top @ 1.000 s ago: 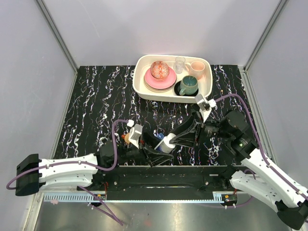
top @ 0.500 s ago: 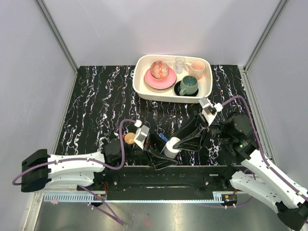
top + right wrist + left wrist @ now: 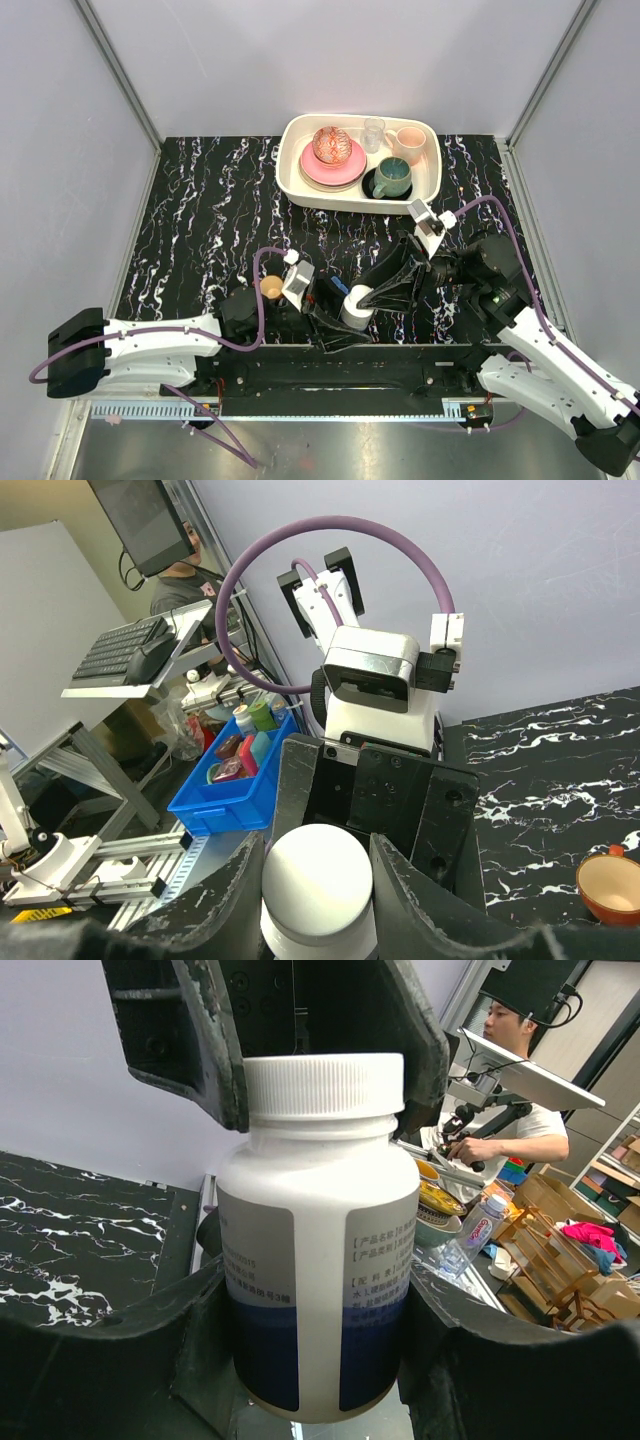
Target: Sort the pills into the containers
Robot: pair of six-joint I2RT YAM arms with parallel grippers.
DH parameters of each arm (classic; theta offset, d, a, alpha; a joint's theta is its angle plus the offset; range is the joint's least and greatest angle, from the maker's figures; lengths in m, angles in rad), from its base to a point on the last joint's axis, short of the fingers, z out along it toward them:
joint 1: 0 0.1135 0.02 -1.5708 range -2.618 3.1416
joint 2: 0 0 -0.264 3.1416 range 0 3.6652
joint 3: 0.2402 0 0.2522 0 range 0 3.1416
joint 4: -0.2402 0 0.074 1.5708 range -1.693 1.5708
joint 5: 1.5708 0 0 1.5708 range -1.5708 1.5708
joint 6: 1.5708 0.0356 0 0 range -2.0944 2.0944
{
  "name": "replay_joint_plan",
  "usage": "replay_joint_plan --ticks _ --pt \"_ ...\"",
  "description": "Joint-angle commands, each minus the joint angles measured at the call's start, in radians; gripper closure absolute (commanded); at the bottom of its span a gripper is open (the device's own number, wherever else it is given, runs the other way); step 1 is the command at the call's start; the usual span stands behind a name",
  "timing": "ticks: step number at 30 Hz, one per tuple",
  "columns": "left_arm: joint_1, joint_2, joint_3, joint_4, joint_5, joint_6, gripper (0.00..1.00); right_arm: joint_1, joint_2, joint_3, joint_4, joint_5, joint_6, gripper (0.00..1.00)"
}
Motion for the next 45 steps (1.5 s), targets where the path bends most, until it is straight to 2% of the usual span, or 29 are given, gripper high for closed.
replay_joint_plan --ticks 1,2,3,6,10,23,28,45 --pt "0.002 -0.009 0.014 0.032 0.031 0.008 1.0 0.003 -0.002 0.037 0.04 -0.026 0.006 0.85" --pt "0.002 -0.011 0.014 0.032 0.034 0.008 1.0 0.003 -0.004 0.038 0.016 -0.023 -0.002 0.73" --pt "0.002 -0.014 0.014 0.032 0.034 0.009 1.0 0.003 -0.007 0.041 -0.001 -0.018 -0.013 0.52" --pt "0.002 -0.018 0.014 0.034 0.032 0.011 1.0 0.003 -0.024 0.041 -0.058 0.016 -0.049 0.33" --pt "0.002 -0.032 0.014 0.024 0.036 0.017 1.0 0.003 -0.045 0.034 -0.102 0.054 -0.076 0.25" --pt "0.002 -0.058 0.02 0.003 0.039 0.029 1.0 0.003 -0.068 0.031 -0.245 0.121 -0.148 0.22" --pt "0.002 -0.067 0.012 -0.003 0.039 0.029 1.0 0.003 -0.09 0.02 -0.25 0.164 -0.145 0.22" --pt "0.002 -0.092 0.003 -0.016 0.028 0.035 1.0 0.003 -0.13 0.002 -0.31 0.169 -0.181 0.21"
